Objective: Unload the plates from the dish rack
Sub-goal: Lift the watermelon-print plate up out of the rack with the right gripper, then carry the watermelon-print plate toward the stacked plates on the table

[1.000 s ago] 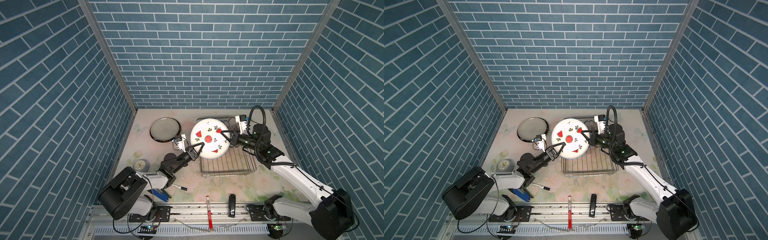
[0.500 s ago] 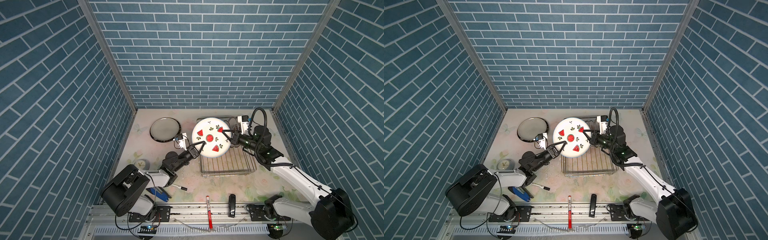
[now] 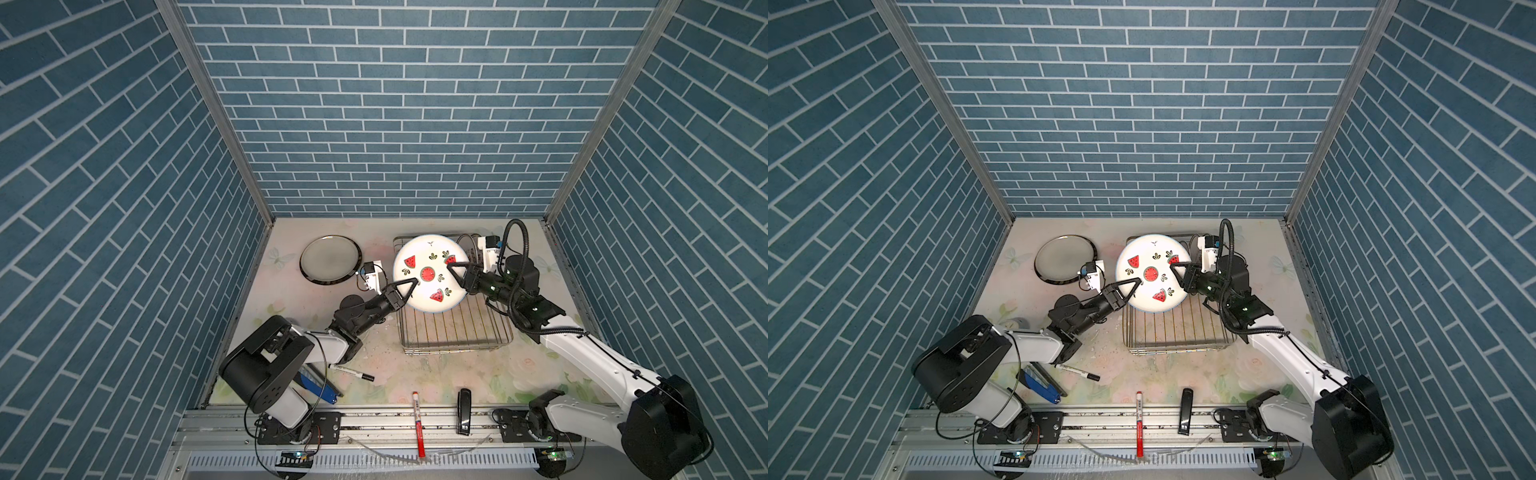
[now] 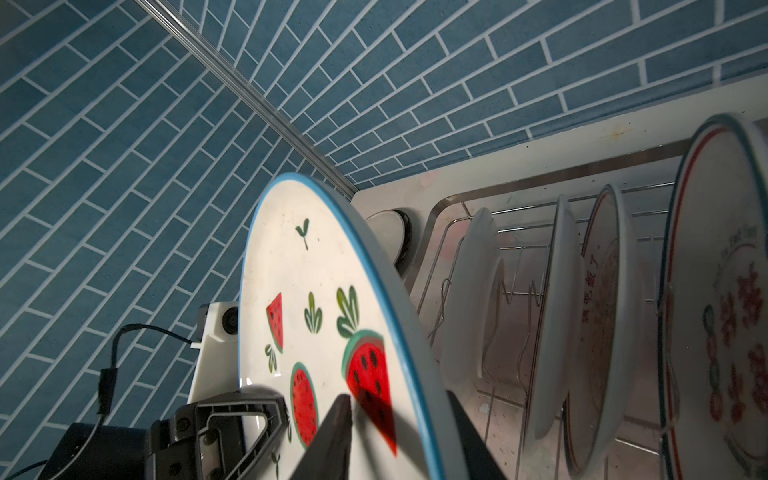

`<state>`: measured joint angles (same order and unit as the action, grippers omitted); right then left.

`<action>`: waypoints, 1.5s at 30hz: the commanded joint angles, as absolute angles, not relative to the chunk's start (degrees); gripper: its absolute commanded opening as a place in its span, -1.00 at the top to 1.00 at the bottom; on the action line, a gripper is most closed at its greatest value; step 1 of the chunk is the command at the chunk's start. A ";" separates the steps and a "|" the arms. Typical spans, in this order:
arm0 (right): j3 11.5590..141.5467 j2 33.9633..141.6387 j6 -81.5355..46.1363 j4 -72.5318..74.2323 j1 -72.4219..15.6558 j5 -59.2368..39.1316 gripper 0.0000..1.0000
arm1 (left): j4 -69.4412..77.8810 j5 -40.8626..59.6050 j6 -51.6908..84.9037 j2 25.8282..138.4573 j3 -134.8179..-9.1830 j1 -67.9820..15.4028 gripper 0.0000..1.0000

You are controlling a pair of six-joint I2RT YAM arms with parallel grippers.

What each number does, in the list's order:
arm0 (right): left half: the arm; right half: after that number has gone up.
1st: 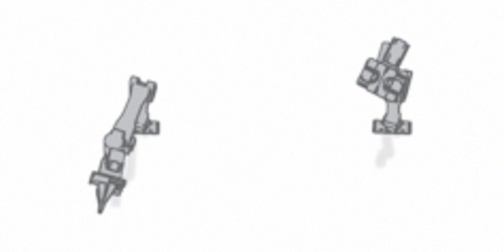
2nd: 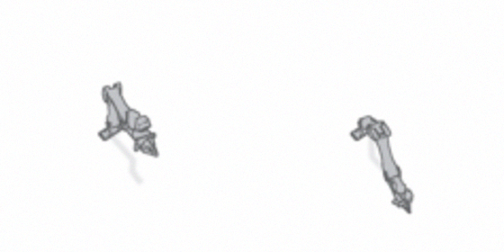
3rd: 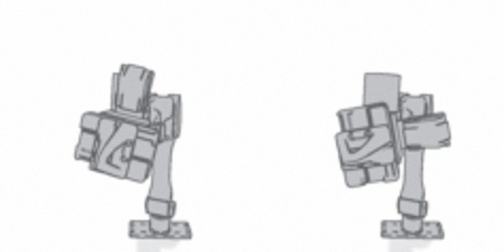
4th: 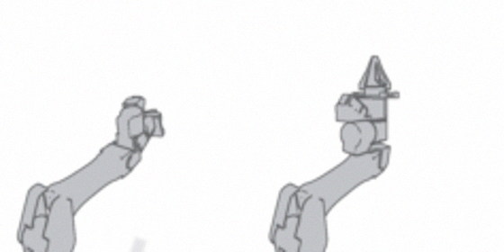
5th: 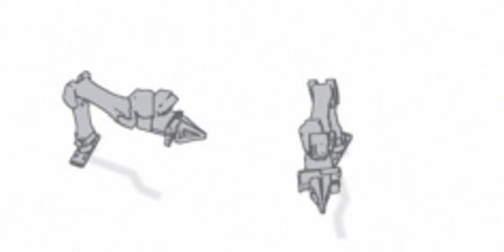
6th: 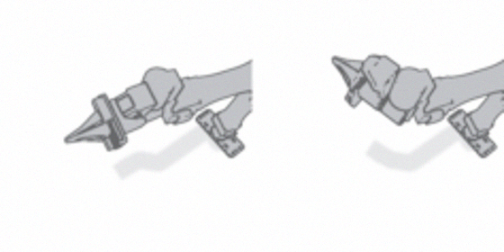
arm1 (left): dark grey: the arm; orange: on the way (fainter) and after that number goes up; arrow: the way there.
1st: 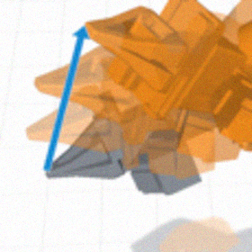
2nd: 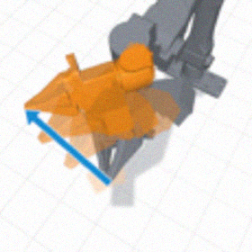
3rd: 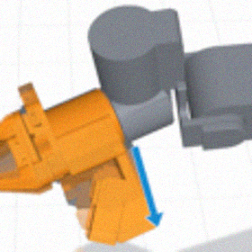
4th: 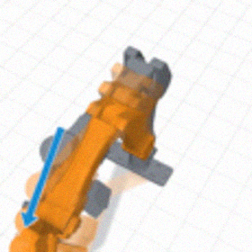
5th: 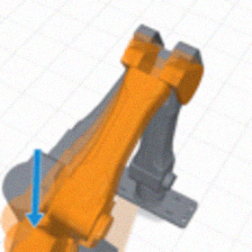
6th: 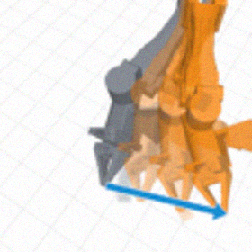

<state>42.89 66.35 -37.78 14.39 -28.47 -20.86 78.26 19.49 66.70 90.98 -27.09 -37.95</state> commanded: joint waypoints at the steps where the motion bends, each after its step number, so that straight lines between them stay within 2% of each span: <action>1: 42.39 65.39 -34.57 15.97 -29.84 -24.32 0.18 | 80.57 20.09 66.22 92.15 -30.31 -37.71 1.00; 4: 42.36 65.01 -33.35 15.84 -29.81 -25.04 0.08 | 80.51 19.55 65.47 91.78 -30.66 -37.45 1.00; 8: 41.26 63.19 -32.55 16.28 -29.81 -24.79 -0.27 | 80.52 20.78 67.56 93.24 -32.26 -36.69 1.00; 11: 41.03 62.25 -32.34 16.21 -29.86 -25.00 -0.85 | 80.51 21.03 68.26 94.46 -33.48 -36.40 1.00; 12: 41.01 62.14 -32.43 16.00 -29.81 -24.65 -0.96 | 80.51 20.32 67.85 94.44 -33.36 -36.49 1.00; 25: 39.37 62.72 -34.02 18.63 -29.93 -20.60 -0.97 | 80.55 21.52 69.12 91.20 -31.98 -34.11 1.00; 30: 38.37 61.24 -32.08 18.76 -29.90 -18.30 -0.97 | 80.53 18.19 66.82 87.78 -28.78 -34.04 1.00; 35: 37.10 59.23 -30.94 18.85 -29.95 -18.34 -0.97 | 80.51 20.78 68.42 86.20 -28.93 -32.61 1.00; 39: 36.70 57.80 -31.38 18.51 -29.89 -14.73 -0.97 | 80.52 22.49 70.31 86.71 -29.79 -31.65 1.00; 45: 35.72 55.40 -30.11 18.62 -29.93 -13.64 -0.97 | 78.87 21.66 69.59 81.18 -26.84 -28.89 1.00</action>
